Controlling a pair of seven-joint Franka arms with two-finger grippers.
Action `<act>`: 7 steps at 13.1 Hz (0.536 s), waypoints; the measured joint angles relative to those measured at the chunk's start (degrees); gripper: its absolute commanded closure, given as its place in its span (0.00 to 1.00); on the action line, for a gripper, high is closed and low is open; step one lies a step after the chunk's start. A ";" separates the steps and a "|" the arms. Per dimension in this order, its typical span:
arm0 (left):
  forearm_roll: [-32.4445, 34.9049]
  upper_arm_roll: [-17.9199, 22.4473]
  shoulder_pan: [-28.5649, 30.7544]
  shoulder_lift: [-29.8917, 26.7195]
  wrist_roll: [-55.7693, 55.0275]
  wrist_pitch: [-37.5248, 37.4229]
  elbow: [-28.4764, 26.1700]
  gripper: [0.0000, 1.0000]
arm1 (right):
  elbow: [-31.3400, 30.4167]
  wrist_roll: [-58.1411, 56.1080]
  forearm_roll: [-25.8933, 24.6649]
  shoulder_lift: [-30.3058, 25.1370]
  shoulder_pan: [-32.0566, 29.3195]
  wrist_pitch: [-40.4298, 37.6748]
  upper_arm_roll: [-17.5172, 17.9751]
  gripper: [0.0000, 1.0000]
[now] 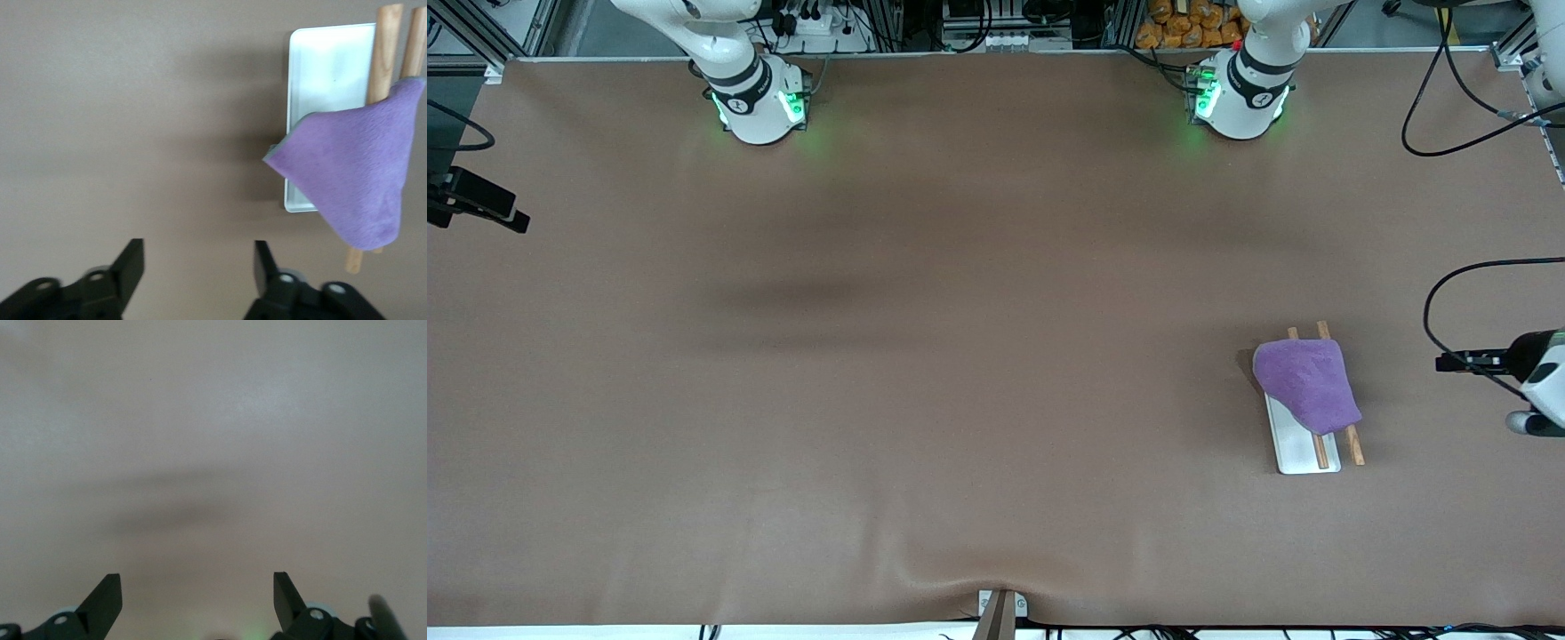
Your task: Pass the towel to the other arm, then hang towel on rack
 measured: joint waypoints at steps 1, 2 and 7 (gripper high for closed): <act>-0.16 -0.06 0.36 -0.13 0.54 0.02 0.24 0.00 | 0.00 0.00 0.00 0.00 0.00 0.00 0.00 0.00; -0.29 -0.16 0.37 -0.54 0.58 0.02 0.55 0.00 | 0.00 0.00 0.00 0.00 0.00 0.00 0.03 0.00; -0.76 -1.55 -0.11 -9.00 0.58 -2.92 1.55 0.00 | -0.05 0.00 -0.35 0.00 0.01 0.00 0.14 0.00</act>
